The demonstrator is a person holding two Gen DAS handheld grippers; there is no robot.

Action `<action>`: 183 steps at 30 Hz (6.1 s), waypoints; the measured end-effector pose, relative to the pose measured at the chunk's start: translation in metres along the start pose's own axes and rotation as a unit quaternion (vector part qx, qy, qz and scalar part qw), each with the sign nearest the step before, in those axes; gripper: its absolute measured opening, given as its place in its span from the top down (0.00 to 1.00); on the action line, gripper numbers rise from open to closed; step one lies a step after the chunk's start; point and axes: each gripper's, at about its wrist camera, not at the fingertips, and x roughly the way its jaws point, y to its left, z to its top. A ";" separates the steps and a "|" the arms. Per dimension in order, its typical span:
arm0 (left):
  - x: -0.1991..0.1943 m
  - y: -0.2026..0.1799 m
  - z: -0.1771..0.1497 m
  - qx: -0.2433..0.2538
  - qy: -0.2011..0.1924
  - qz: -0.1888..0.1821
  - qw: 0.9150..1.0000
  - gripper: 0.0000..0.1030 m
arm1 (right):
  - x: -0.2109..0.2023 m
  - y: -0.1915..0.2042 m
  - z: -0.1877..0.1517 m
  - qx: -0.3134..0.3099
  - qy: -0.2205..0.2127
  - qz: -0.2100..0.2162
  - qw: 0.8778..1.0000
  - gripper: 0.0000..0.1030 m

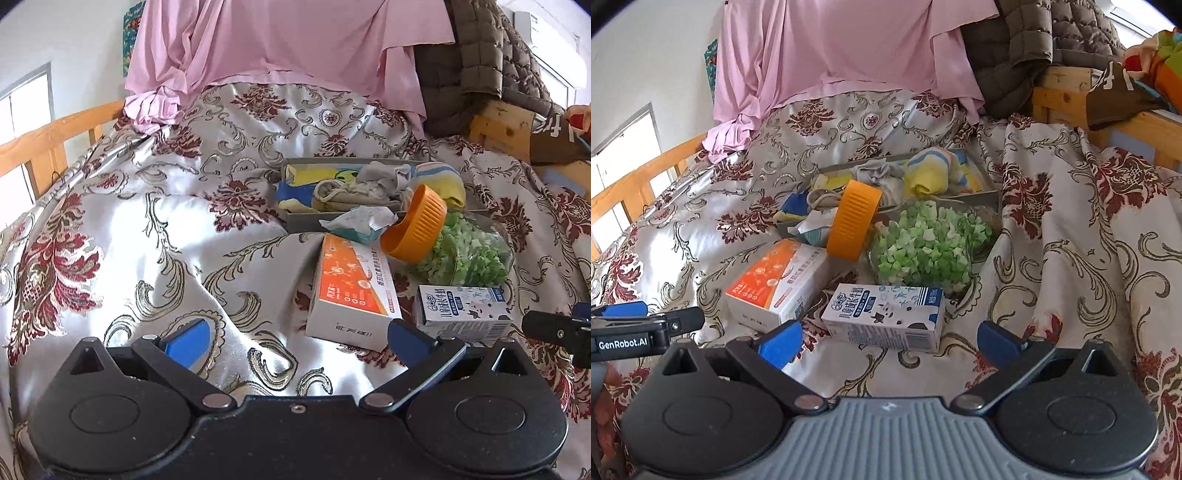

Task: Organize soft objects
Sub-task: 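Move both tools back over the remaining items beside the tray, then grasp the white printed tissue packet with the left tool while the right grasps the orange cup, then carry the tissue packet and orange cup over the tray with both tools, then open the left tool to drop the tissue packet while the right releases the orange cup into the tray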

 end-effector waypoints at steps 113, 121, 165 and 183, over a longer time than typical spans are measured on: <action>0.215 -0.008 0.108 -0.222 0.082 -0.152 0.960 0.64 | 0.151 -0.015 0.095 -0.077 -0.092 0.182 0.976 0.49; 0.193 -0.002 0.106 -0.224 0.046 -0.149 0.962 0.64 | 0.145 -0.013 0.099 -0.085 -0.108 0.179 0.974 0.55; 0.240 0.037 0.156 -0.135 -0.012 -0.146 0.980 0.64 | 0.221 0.069 0.221 -0.166 -0.050 0.137 0.975 0.56; 0.250 0.030 0.156 -0.141 0.015 -0.116 0.983 0.55 | 0.248 0.050 0.231 -0.143 0.002 0.074 0.987 0.43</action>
